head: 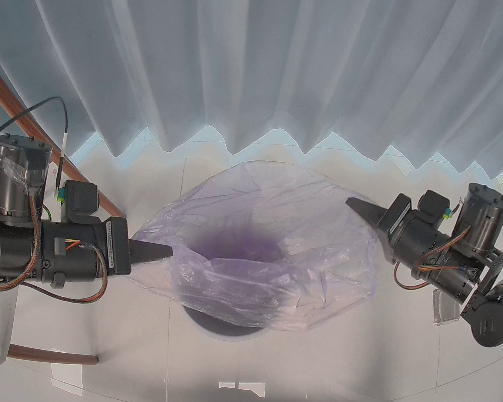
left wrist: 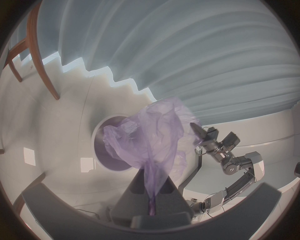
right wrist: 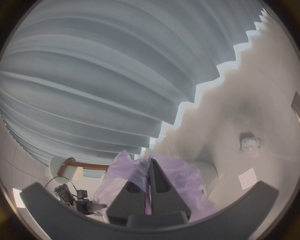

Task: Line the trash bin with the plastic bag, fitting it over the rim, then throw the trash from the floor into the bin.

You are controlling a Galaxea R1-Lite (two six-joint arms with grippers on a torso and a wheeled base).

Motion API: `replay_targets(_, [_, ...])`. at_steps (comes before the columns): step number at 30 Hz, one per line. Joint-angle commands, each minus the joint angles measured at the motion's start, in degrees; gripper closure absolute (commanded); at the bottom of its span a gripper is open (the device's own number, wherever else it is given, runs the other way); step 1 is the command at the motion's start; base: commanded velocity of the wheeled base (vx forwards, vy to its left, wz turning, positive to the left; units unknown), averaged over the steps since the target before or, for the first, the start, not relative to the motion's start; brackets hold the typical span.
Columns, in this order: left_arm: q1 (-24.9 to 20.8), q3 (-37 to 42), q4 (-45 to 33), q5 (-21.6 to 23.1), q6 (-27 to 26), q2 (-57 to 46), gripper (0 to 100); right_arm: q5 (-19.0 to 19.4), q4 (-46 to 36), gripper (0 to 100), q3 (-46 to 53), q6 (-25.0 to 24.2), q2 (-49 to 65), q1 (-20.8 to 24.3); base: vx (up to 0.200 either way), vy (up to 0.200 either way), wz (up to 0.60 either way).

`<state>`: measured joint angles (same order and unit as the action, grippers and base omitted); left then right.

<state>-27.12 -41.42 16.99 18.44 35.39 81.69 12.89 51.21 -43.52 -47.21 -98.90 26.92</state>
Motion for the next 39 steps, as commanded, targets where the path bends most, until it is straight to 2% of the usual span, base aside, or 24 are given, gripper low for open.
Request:
replay_targets(1, [0.14,0.82,1.46,0.19,0.12,3.39,100,0.21,1.08,100,1.42,-0.69,-5.86,1.47,0.0,0.0,0.0])
replay_targets(11, [0.14,1.17,1.73,0.01,-0.23,8.66,100,0.65,0.99,100,1.6,-2.62,-6.39,2.09,0.0,0.0,0.0])
replay_targets(14, [0.23,1.78,6.12,0.01,0.03,11.21,100,2.76,0.99,100,2.56,-4.38,-6.13,3.05,0.0,0.0,0.0])
replay_targets(18, [0.05,3.72,12.8,0.45,1.26,14.29,100,6.98,1.08,100,3.18,-9.83,-5.86,3.58,0.0,0.0,0.0])
replay_targets(20, [0.05,4.25,14.73,0.36,1.52,16.22,100,7.68,1.08,100,3.09,-11.15,-6.21,3.49,0.0,0.0,0.0])
replay_targets(27, [0.41,5.48,21.85,0.01,1.79,22.11,100,7.68,1.96,100,3.18,-11.06,-9.99,3.76,0.0,0.0,0.0])
replay_targets(34, [0.76,5.48,22.21,0.01,1.61,23.34,100,6.71,12.95,100,4.94,-11.06,-17.11,3.76,0.0,0.0,0.0])
replay_targets(39, [1.02,5.39,24.84,-0.16,1.61,25.89,100,5.48,14.35,100,4.58,-10.97,-19.49,3.93,0.0,0.0,0.0])
